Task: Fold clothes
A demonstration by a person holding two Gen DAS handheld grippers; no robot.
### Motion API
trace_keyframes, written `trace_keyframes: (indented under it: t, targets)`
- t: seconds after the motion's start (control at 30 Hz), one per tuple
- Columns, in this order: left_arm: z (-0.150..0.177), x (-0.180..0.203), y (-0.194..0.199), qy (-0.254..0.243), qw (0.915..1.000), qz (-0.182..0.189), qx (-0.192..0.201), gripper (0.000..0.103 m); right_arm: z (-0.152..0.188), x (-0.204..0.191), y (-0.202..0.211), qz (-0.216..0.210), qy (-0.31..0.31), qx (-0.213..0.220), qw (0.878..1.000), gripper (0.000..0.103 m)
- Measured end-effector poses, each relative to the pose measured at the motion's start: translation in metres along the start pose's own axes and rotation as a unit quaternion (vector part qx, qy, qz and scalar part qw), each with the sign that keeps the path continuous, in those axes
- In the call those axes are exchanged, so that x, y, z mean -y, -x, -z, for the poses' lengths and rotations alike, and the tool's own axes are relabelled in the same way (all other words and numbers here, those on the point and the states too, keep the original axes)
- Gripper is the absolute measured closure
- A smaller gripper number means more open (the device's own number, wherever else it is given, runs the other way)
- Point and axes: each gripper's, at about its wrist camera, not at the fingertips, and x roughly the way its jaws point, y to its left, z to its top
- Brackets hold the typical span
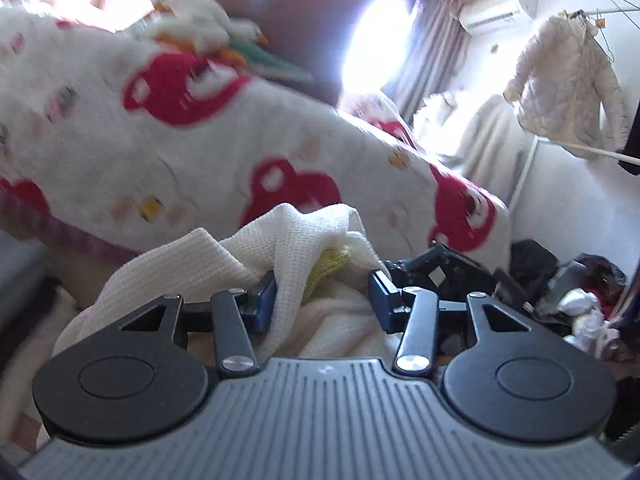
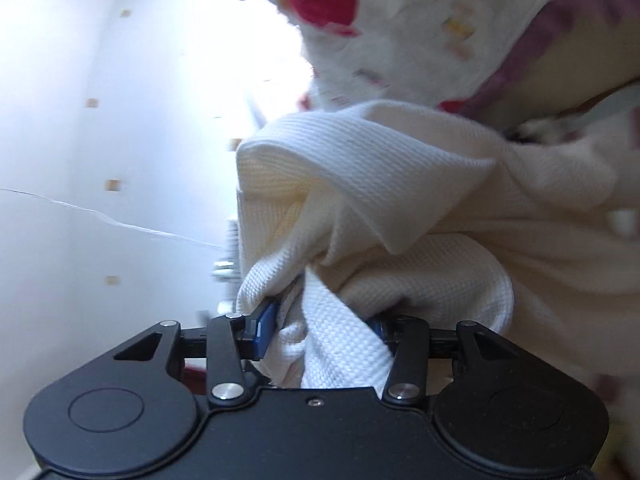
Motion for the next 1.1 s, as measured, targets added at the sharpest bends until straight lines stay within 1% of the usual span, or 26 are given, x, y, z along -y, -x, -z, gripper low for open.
trace_keyframes:
  t: [0.03, 0.07, 0.1, 0.13, 0.17, 0.2, 0.23, 0.27, 0.33, 0.37, 0.43, 0.47, 0.53, 0.6, 0.67, 0.7, 0.73, 0.77, 0.8, 0.87, 0.9, 0.97, 1.0, 1.03, 1.1]
  targets:
    - [0.011, 0.0, -0.021, 0.005, 0.9997, 0.004, -0.023, 0.057, -0.002, 0.003, 0.016, 0.045, 0.009, 0.006, 0.999, 0.049]
    - [0.023, 0.0, -0.042, 0.009, 0.9988, 0.006, -0.047, 0.057, -0.004, 0.009, 0.033, 0.102, 0.016, 0.016, 0.994, 0.048]
    - [0.037, -0.002, -0.062, 0.016, 0.9975, 0.004, -0.069, 0.057, -0.003, 0.017, 0.048, 0.163, 0.018, 0.027, 0.986, 0.048]
    - [0.052, -0.003, -0.081, 0.025, 0.9956, 0.001, -0.091, 0.057, -0.003, 0.026, 0.063, 0.223, 0.018, 0.037, 0.974, 0.048]
    - [0.066, -0.008, -0.096, 0.034, 0.9934, 0.0, -0.109, 0.057, -0.001, 0.036, 0.077, 0.284, 0.031, 0.051, 0.957, 0.048]
    - [0.079, -0.012, -0.109, 0.043, 0.991, -0.001, -0.127, 0.057, 0.002, 0.046, 0.09, 0.344, 0.047, 0.066, 0.936, 0.048]
    - [0.09, -0.019, -0.116, 0.049, 0.9895, -0.008, -0.136, 0.057, 0.004, 0.056, 0.102, 0.388, 0.059, 0.079, 0.916, 0.048]
    - [0.1, -0.026, -0.122, 0.054, 0.9882, -0.016, -0.142, 0.057, 0.004, 0.069, 0.117, 0.419, 0.062, 0.087, 0.902, 0.048]
    - [0.109, -0.042, -0.129, 0.047, 0.9856, -0.048, -0.156, 0.055, 0.001, 0.094, 0.14, 0.433, 0.023, 0.111, 0.894, 0.048]
    - [0.112, -0.053, -0.131, 0.041, 0.983, -0.066, -0.167, 0.054, -0.005, 0.102, 0.142, 0.409, 0.01, 0.124, 0.904, 0.048]
    - [0.117, -0.073, -0.135, 0.034, 0.9767, -0.094, -0.19, 0.054, -0.019, 0.115, 0.141, 0.342, -0.012, 0.146, 0.928, 0.048]
    - [0.119, -0.083, -0.137, 0.033, 0.9736, -0.103, -0.201, 0.05, -0.025, 0.122, 0.131, 0.328, -0.022, 0.146, 0.933, 0.048]
    - [0.126, -0.098, -0.142, 0.031, 0.9681, -0.11, -0.223, 0.049, -0.032, 0.134, 0.118, 0.341, -0.02, 0.118, 0.933, 0.048]
    - [0.136, -0.111, -0.149, 0.034, 0.9657, -0.097, -0.238, 0.047, -0.034, 0.139, 0.094, 0.366, 0.006, 0.069, 0.928, 0.048]
    - [0.146, -0.126, -0.155, 0.047, 0.9658, -0.08, -0.242, 0.045, -0.036, 0.142, 0.067, 0.387, 0.032, 0.02, 0.922, 0.048]
    - [0.15, -0.133, -0.159, 0.056, 0.9672, -0.079, -0.235, 0.045, -0.038, 0.142, 0.052, 0.397, 0.042, -0.004, 0.917, 0.047]
    - [0.155, -0.142, -0.162, 0.063, 0.9683, -0.09, -0.224, 0.045, -0.038, 0.145, 0.042, 0.406, 0.049, -0.025, 0.912, 0.047]
    - [0.159, -0.152, -0.164, 0.072, 0.9665, -0.111, -0.22, 0.045, -0.037, 0.149, 0.031, 0.414, 0.049, -0.041, 0.908, 0.047]
    - [0.164, -0.16, -0.164, 0.082, 0.9625, -0.13, -0.224, 0.045, -0.032, 0.155, 0.019, 0.418, 0.038, -0.056, 0.906, 0.047]
    - [0.17, -0.172, -0.165, 0.107, 0.9573, -0.142, -0.228, 0.047, -0.022, 0.171, -0.004, 0.424, 0.011, -0.086, 0.902, 0.047]
    - [0.174, -0.176, -0.162, 0.117, 0.9561, -0.145, -0.226, 0.047, -0.014, 0.178, -0.013, 0.43, -0.001, -0.1, 0.897, 0.047]
    - [0.18, -0.177, -0.159, 0.111, 0.9547, -0.149, -0.232, 0.047, 0.001, 0.191, -0.029, 0.449, -0.016, -0.128, 0.884, 0.047]
    - [0.182, -0.174, -0.16, 0.097, 0.9521, -0.16, -0.242, 0.047, 0.007, 0.193, -0.035, 0.466, -0.008, -0.138, 0.874, 0.047]
    - [0.183, -0.171, -0.162, 0.082, 0.9494, -0.174, -0.248, 0.046, 0.008, 0.194, -0.035, 0.479, -0.002, -0.131, 0.868, 0.047]
    - [0.185, -0.173, -0.165, 0.083, 0.9453, -0.186, -0.254, 0.045, 0.008, 0.195, -0.031, 0.504, 0.004, -0.108, 0.857, 0.047]
